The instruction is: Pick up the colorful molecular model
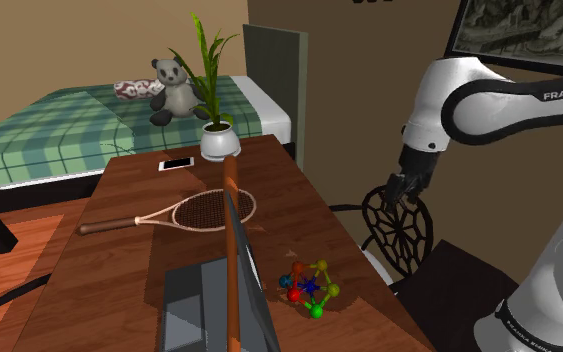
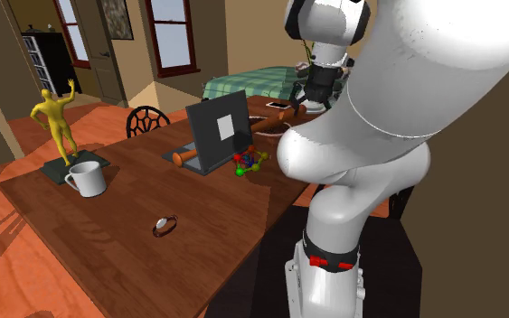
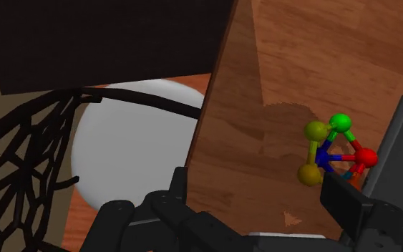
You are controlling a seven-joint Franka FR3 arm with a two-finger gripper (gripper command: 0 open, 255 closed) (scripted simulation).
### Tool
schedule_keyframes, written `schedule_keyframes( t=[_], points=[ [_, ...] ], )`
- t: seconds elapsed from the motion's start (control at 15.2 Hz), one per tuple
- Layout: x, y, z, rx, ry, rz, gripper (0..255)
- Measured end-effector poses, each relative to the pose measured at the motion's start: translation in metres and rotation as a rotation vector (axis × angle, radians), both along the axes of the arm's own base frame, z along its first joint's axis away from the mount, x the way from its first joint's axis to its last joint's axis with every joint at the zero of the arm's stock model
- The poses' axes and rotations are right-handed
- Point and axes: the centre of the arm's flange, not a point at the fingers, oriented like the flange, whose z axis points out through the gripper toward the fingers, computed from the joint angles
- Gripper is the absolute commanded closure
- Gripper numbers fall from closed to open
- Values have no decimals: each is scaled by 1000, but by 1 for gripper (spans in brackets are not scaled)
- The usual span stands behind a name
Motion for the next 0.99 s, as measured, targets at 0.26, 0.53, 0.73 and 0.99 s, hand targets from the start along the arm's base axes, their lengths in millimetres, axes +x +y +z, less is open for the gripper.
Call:
schedule_keyframes(
  t=[0.26, 0.53, 0.73, 0.99],
  points=[
    [8, 29, -37, 33, -34, 12, 0],
    [11, 56, -75, 66, -70, 23, 0],
    [19, 84, -105, 91, -95, 34, 0],
    [25, 117, -139, 125, -131, 45, 0]
  ],
)
